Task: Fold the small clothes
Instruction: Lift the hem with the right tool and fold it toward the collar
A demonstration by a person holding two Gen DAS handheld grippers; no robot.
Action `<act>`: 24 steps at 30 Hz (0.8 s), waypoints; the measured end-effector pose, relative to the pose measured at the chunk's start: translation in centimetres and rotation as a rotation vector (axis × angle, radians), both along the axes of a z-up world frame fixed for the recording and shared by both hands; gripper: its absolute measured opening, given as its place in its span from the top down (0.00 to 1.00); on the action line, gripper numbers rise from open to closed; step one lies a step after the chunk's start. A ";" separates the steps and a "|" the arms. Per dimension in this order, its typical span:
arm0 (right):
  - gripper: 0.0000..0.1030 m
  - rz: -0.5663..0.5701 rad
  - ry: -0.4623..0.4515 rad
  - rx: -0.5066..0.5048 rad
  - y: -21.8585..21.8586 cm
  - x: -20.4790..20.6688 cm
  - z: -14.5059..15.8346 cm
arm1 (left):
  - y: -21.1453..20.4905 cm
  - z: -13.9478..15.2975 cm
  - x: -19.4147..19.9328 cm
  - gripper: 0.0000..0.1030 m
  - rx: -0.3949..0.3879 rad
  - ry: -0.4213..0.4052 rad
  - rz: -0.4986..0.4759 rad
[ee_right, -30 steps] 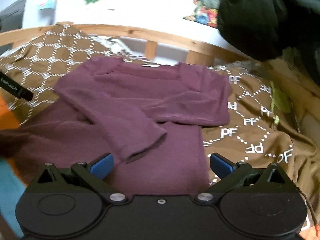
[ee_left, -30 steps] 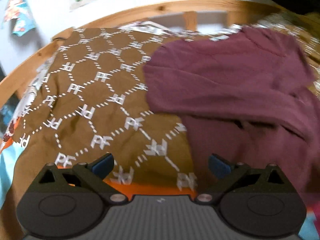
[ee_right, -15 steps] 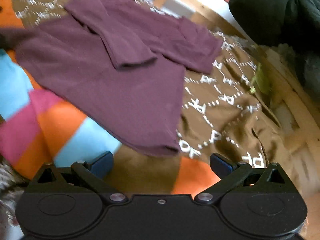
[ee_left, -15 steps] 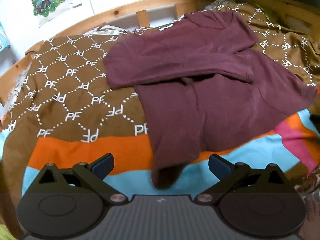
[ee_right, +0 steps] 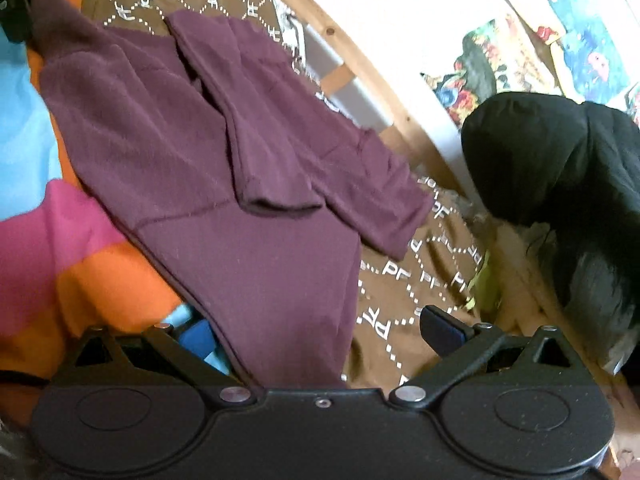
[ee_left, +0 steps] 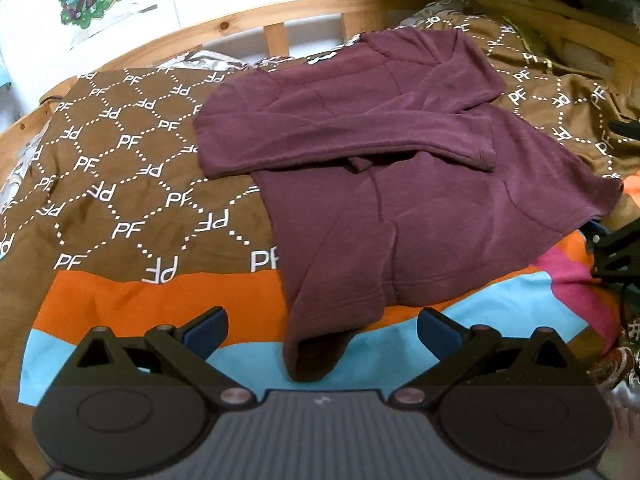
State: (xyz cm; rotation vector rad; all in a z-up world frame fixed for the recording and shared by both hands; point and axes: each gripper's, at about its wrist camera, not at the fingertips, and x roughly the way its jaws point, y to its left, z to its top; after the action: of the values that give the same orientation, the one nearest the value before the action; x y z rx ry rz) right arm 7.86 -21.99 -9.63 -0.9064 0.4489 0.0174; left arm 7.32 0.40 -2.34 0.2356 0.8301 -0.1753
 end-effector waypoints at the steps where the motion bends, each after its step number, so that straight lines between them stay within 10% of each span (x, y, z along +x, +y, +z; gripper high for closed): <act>1: 0.02 0.003 -0.002 0.010 -0.2 0.0 0.0 | -0.1 -0.1 0.0 0.01 0.002 -0.002 -0.005; 14: 0.86 0.162 0.140 0.084 2.2 -0.7 0.8 | -1.9 -0.5 -1.1 0.01 0.087 -0.072 -0.079; 24: 0.93 0.083 0.135 0.362 1.2 1.7 6.0 | -2.3 -1.5 -1.0 0.01 0.142 -0.072 -0.101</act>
State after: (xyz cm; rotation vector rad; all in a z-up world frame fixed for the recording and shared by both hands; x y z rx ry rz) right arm 9.52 -20.81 -3.61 -0.5687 0.5136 0.2301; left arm 6.28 -1.88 -3.83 0.4157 0.7598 -0.2012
